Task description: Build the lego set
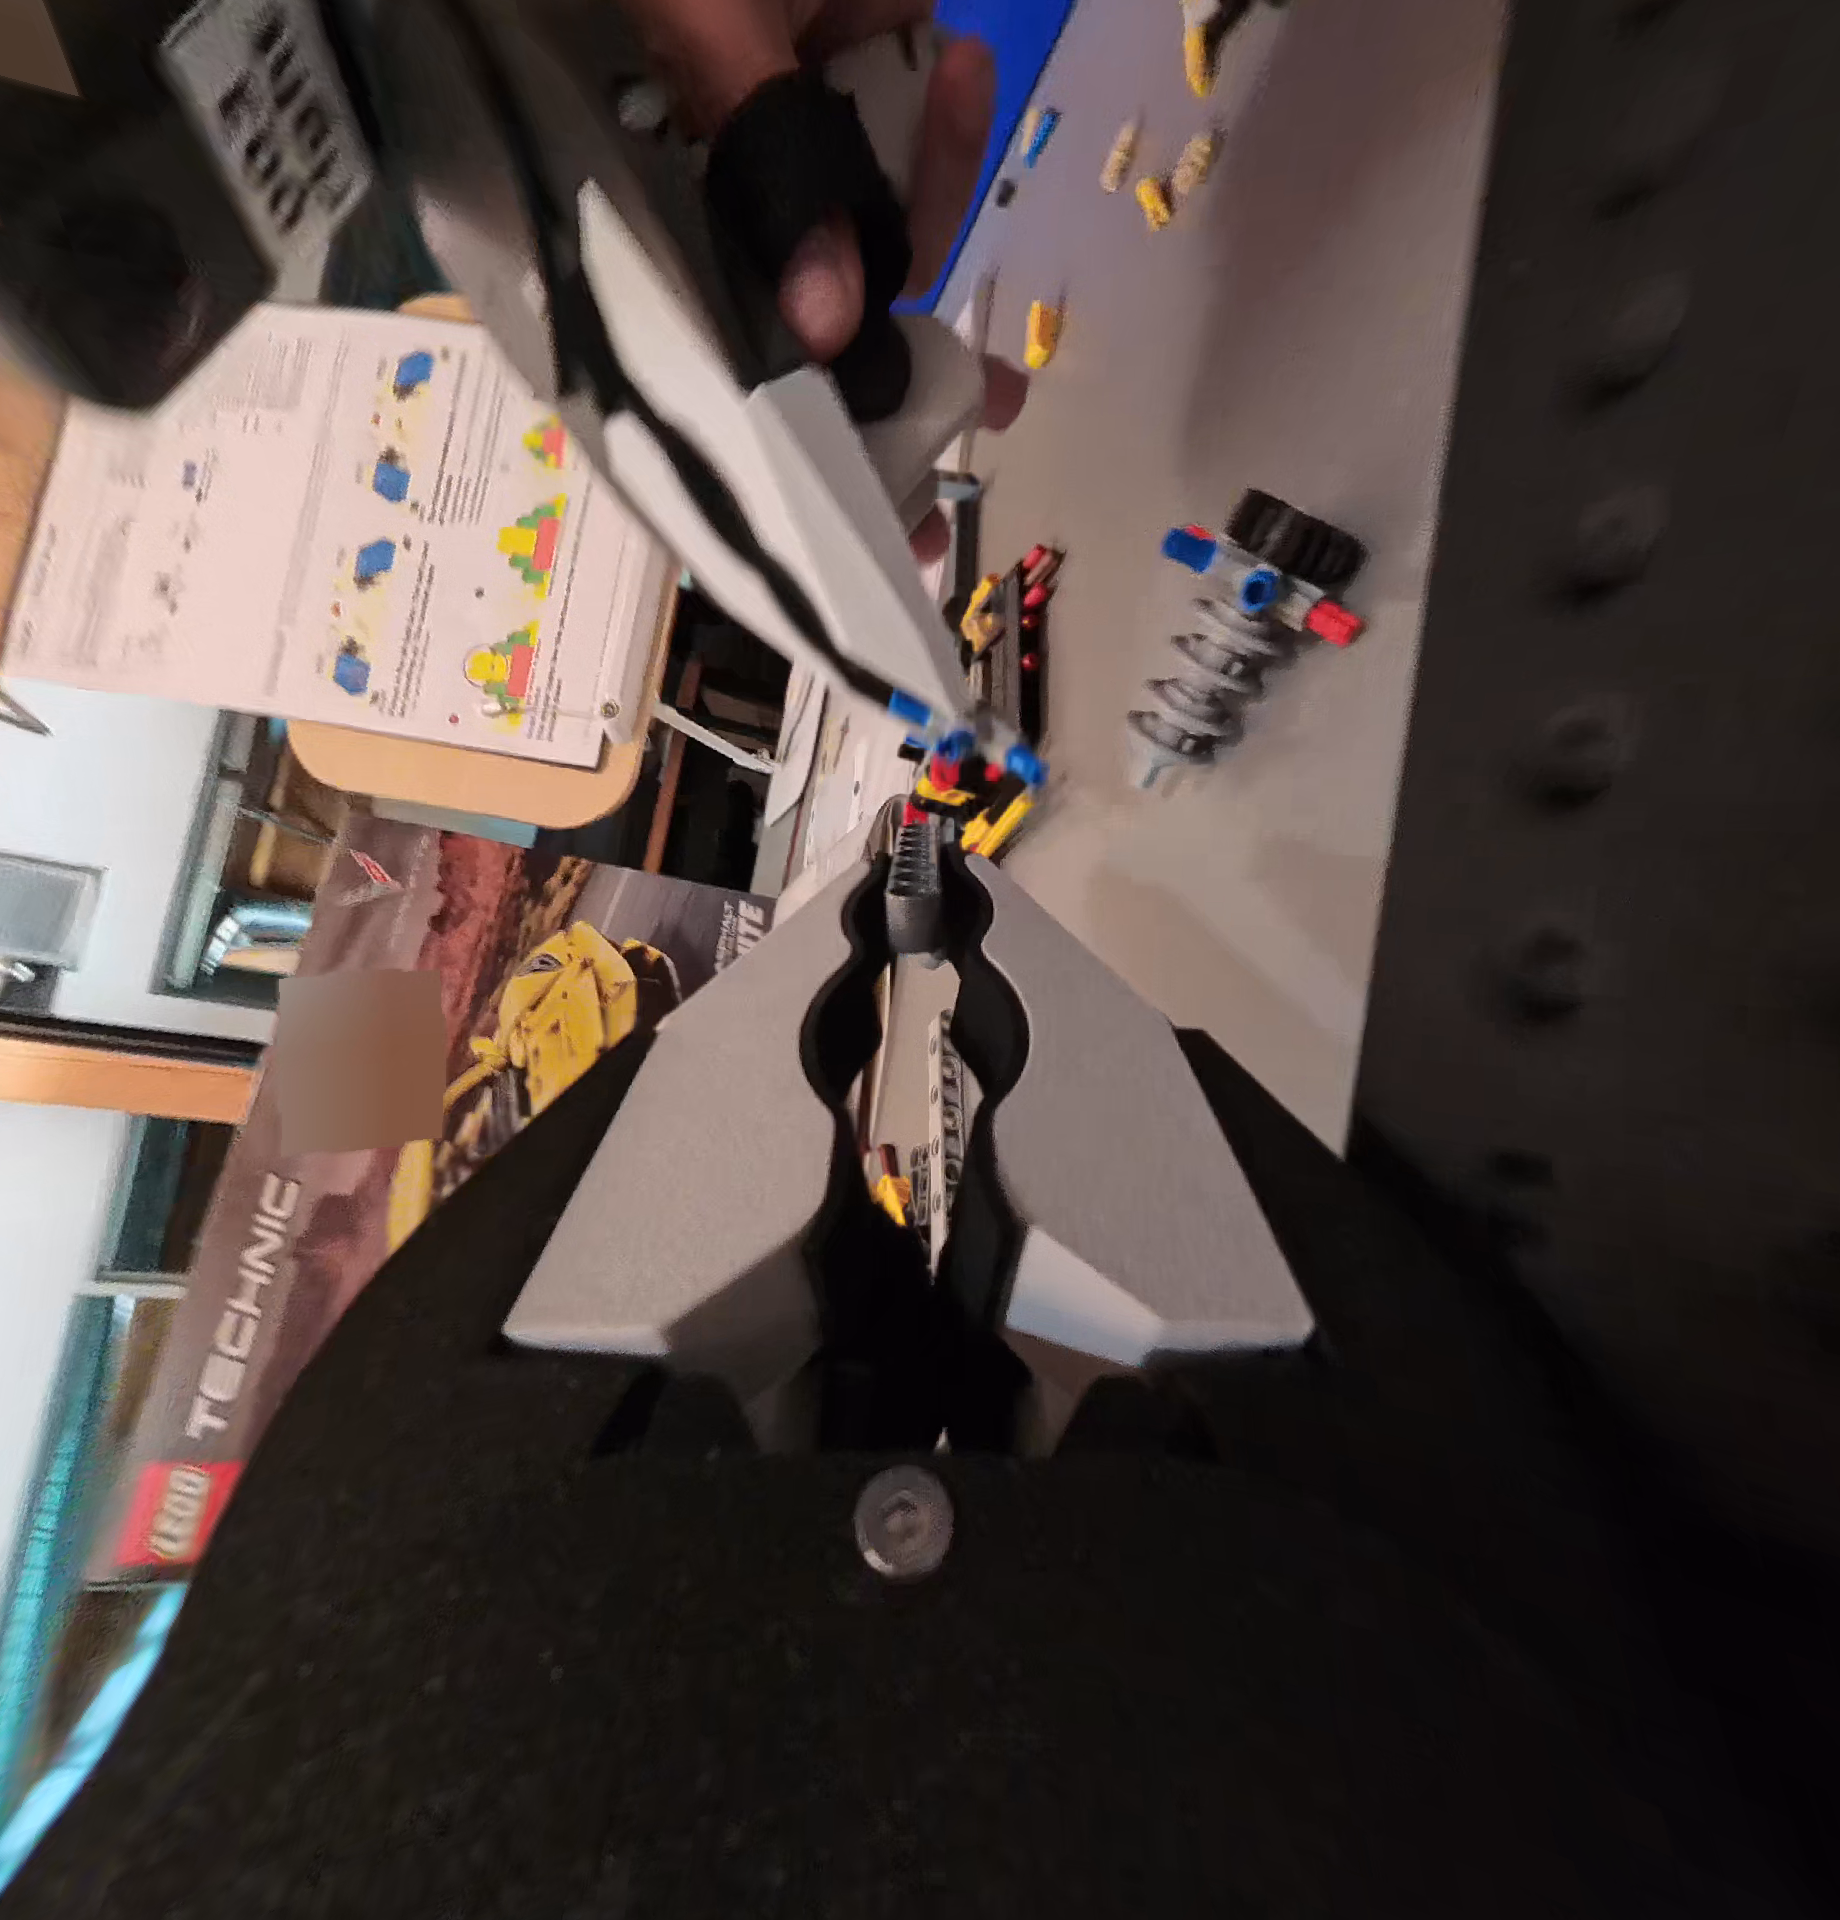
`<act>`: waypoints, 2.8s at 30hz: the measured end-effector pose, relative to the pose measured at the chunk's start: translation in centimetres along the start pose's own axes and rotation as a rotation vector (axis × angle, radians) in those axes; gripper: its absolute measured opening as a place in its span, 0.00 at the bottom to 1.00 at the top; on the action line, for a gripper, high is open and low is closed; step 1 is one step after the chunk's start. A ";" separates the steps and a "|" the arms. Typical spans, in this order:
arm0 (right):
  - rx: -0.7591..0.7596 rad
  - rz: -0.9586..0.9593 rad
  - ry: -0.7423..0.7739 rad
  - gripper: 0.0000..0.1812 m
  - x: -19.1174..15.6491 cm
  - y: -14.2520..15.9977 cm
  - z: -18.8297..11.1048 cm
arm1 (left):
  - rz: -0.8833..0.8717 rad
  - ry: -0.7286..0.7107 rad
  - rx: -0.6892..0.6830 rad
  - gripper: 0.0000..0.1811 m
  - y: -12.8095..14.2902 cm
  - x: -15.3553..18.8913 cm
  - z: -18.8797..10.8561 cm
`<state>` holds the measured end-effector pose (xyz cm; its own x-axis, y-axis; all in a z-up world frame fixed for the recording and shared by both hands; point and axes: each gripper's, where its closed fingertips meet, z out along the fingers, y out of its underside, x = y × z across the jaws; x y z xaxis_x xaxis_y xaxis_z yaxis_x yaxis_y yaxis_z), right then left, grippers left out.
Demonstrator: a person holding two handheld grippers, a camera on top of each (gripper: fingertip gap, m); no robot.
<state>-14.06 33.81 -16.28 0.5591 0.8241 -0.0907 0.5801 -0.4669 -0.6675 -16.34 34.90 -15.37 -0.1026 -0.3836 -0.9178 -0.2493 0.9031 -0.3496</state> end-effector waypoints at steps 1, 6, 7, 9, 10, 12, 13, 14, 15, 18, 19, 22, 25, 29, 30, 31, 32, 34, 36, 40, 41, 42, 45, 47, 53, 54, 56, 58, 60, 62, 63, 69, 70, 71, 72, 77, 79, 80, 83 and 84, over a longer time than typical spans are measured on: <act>0.004 0.020 0.033 0.03 0.7 0.7 -0.9 | -0.050 0.006 0.001 0.03 0.1 -0.3 0.0; 0.016 0.250 0.126 0.03 3.1 4.9 -1.8 | -0.378 0.091 0.080 0.03 -0.6 -1.8 0.3; -0.014 0.254 0.134 0.03 3.1 5.6 -1.7 | -0.453 0.116 0.102 0.03 -0.8 -2.2 0.6; -0.050 0.245 0.126 0.03 2.6 6.1 -1.5 | -0.626 0.201 0.174 0.03 -1.8 -2.7 1.2; -0.057 0.240 0.130 0.03 2.5 6.4 -1.5 | -0.722 0.253 0.218 0.03 -2.5 -2.9 1.5; -0.083 0.253 0.087 0.03 1.8 7.2 -1.4 | -0.918 0.361 0.304 0.03 -3.5 -3.6 2.1; -0.089 0.259 0.077 0.08 1.7 7.5 -1.4 | -0.989 0.403 0.345 0.03 -3.8 -4.0 2.3; -0.083 0.261 0.063 0.13 1.6 7.5 -1.4 | -1.036 0.432 0.367 0.03 -3.9 -4.3 2.7; -0.048 0.256 0.045 0.14 1.4 6.9 -1.6 | -1.049 0.434 0.367 0.03 -3.7 -4.5 3.1; 0.286 0.255 -0.028 0.14 1.1 1.5 -4.1 | -0.909 0.326 0.350 0.04 -3.0 -5.1 3.7; 0.414 0.307 -0.091 0.14 0.9 -0.6 -5.2 | -0.862 0.282 0.366 0.03 -3.2 -5.3 3.5; 0.617 0.489 -0.354 0.14 -0.1 -4.1 -6.4 | -0.763 0.191 0.403 0.03 -4.2 -5.9 2.9; 0.624 0.536 -0.486 0.08 -1.0 -4.7 -5.9 | -0.720 0.146 0.417 0.03 -4.8 -6.3 2.5; 0.732 0.554 -0.620 0.04 -1.8 -5.9 -7.1 | -0.727 0.131 0.475 0.03 -5.5 -7.2 1.6; 0.743 0.556 -0.636 0.04 -1.9 -6.0 -7.1 | -0.708 0.119 0.475 0.03 -5.6 -7.2 1.5; 0.747 0.552 -0.646 0.04 -2.1 -6.1 -7.2 | -0.687 0.108 0.478 0.03 -5.7 -7.2 1.4; 0.752 0.553 -0.671 0.05 -2.3 -6.2 -7.3 | -0.676 0.100 0.483 0.03 -5.8 -7.3 1.2; 0.767 0.574 -0.722 0.07 -2.4 -6.4 -7.6 | -0.660 0.093 0.484 0.03 -5.8 -7.4 1.0; 0.768 0.588 -0.726 0.03 -2.2 -6.5 -7.4 | -0.634 0.074 0.474 0.03 -5.7 -7.5 0.9; 0.791 0.618 -0.806 0.03 -2.4 -7.0 -7.6 | -0.651 0.069 0.495 0.03 -5.8 -7.9 0.4; 0.799 0.632 -0.830 0.03 -2.5 -7.1 -7.6 | -0.659 0.065 0.498 0.03 -5.8 -8.0 0.3; 0.816 0.641 -0.858 0.03 -2.5 -7.4 -7.8 | -0.668 0.058 0.509 0.03 -5.9 -8.3 0.2; 0.854 0.676 -0.939 0.03 -2.6 -8.1 -8.1 | -0.702 0.044 0.536 0.03 -5.9 -9.0 -0.3; 0.867 0.687 -0.982 0.03 -2.8 -8.4 -8.2 | -0.705 0.034 0.551 0.03 -6.0 -9.2 -0.5; 0.884 0.703 -1.063 0.03 -3.1 -8.5 -8.4 | -0.732 0.056 0.580 0.04 -6.4 -9.3 -0.7; 0.887 0.706 -1.057 0.03 -2.9 -8.4 -8.4 | -0.737 0.058 0.584 0.05 -6.4 -9.3 -0.7; 0.912 0.707 -1.056 0.03 -2.6 -8.5 -8.6 | -0.751 0.060 0.587 0.07 -6.5 -9.4 -0.7; 0.906 0.712 -1.061 0.03 -2.6 -8.4 -8.5 | -0.754 0.056 0.583 0.06 -6.4 -9.4 -0.7; 0.901 0.708 -1.058 0.03 -2.7 -8.4 -8.4 | -0.765 0.057 0.588 0.04 -6.4 -9.5 -0.7; 0.896 0.715 -1.062 0.03 -2.7 -8.4 -8.2 | -0.765 0.059 0.586 0.04 -6.3 -9.5 -0.7; 0.895 0.724 -1.069 0.03 -2.7 -8.4 -8.2 | -0.763 0.059 0.582 0.04 -6.3 -9.4 -0.7; 0.888 0.740 -1.093 0.03 -2.7 -8.3 -8.0 | -0.770 0.069 0.581 0.04 -6.3 -9.3 -0.7; 0.882 0.738 -1.097 0.03 -2.8 -8.3 -8.0 | -0.774 0.072 0.585 0.04 -6.3 -9.4 -0.7; 0.880 0.742 -1.103 0.03 -2.8 -8.3 -8.0 | -0.781 0.078 0.588 0.04 -6.3 -9.3 -0.7; 0.878 0.747 -1.107 0.03 -2.8 -8.3 -7.9 | -0.787 0.088 0.587 0.04 -6.2 -9.3 -0.7; 0.882 0.667 -0.911 0.07 -2.0 -8.0 -7.5 | -0.836 0.137 0.544 0.04 -5.6 -9.0 -0.2; 0.840 0.568 -0.652 0.13 -0.6 -7.3 -6.9 | -0.899 0.144 0.499 0.03 -4.5 -9.2 0.1; 0.817 0.493 -0.508 0.16 0.1 -6.7 -6.9 | -0.938 0.147 0.468 0.03 -3.7 -9.3 0.4; 0.736 0.201 -0.126 0.30 1.0 -4.2 -7.6 | -1.014 0.151 0.402 0.03 -1.8 -9.2 0.7; 0.694 0.145 -0.031 0.30 1.3 -3.0 -7.8 | -1.019 0.164 0.382 0.03 -1.5 -8.8 0.8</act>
<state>-10.50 33.82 -8.64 0.5788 0.7829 -0.2280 -0.0159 -0.2687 -0.9631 -14.30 37.09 -6.91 -0.1517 -0.9785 -0.1396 0.0219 0.1378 -0.9902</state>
